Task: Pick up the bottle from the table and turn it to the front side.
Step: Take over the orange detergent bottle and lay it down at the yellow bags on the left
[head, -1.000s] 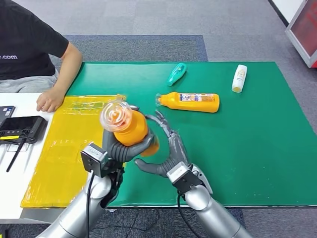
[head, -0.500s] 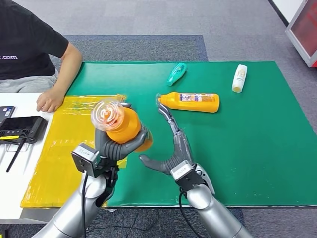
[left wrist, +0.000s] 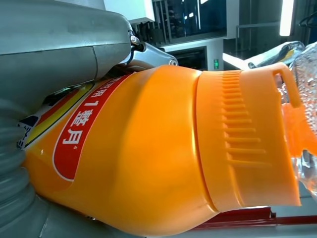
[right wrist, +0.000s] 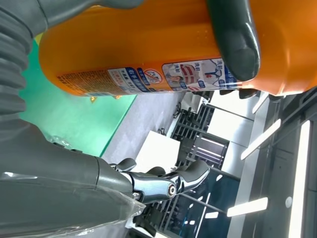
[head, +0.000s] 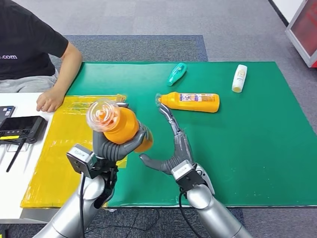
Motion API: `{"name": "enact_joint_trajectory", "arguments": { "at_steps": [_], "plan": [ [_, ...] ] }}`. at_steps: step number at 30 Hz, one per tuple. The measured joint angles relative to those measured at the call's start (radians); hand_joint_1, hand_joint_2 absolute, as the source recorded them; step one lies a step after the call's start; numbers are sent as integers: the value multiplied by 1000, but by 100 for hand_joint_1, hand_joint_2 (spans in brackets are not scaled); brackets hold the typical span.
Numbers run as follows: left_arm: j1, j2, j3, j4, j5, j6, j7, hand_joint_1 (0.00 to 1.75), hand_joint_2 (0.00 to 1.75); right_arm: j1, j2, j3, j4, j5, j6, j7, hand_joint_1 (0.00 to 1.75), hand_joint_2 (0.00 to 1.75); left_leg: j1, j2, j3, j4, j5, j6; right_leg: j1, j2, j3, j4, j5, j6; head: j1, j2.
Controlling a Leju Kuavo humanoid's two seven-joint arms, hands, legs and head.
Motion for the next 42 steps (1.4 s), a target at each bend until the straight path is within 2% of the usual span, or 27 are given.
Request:
{"name": "enact_joint_trajectory", "arguments": {
  "at_steps": [23,27,33,42],
  "plan": [
    [5,0,-1,-7,15,0,-1,175,175,2,8,-15,10,-42,9,0,0,175,0,0,0,0,0,0,0,0,0,0,0,0,0,0],
    [9,1,-1,-7,16,0,-2,175,175,6,16,-30,11,-67,-9,19,0,0,0,0,0,0,0,0,0,0,0,0,0,0,0,0],
    [23,5,0,-7,18,4,-2,175,175,14,35,-47,24,-73,-43,62,0,0,0,0,-1,0,0,0,0,0,-1,0,0,0,0,0],
    [27,7,0,-7,20,4,-2,175,175,20,44,-48,29,-104,-28,50,0,0,0,0,-1,0,0,0,0,0,-1,0,0,0,0,0]
  ]
}}
